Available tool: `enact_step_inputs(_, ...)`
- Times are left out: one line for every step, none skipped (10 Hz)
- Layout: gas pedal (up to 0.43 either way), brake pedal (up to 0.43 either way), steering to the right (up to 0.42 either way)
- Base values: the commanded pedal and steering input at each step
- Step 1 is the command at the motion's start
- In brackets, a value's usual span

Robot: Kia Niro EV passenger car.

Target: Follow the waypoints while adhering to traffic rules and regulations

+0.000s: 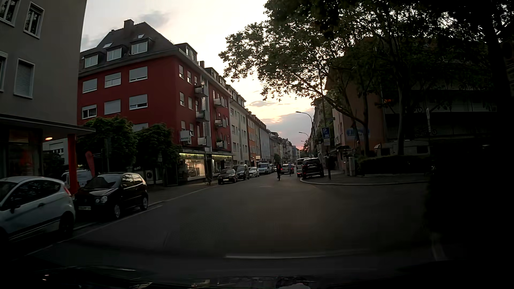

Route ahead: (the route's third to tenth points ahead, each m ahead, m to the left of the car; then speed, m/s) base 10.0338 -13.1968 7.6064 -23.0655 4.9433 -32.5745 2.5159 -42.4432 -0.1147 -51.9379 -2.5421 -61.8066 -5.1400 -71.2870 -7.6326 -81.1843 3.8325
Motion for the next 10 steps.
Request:
enact_step_inputs(0.000,0.165,0.012)
enact_step_inputs(0.000,0.165,0.013)
enact_step_inputs(0.000,0.165,0.016)
enact_step_inputs(0.000,0.152,0.023)
enact_step_inputs(0.000,0.152,0.036)
enact_step_inputs(0.000,0.152,0.060)
enact_step_inputs(0.000,0.140,0.087)
enact_step_inputs(0.000,0.134,0.114)
enact_step_inputs(0.000,0.128,0.143)
enact_step_inputs(0.000,0.128,0.172)
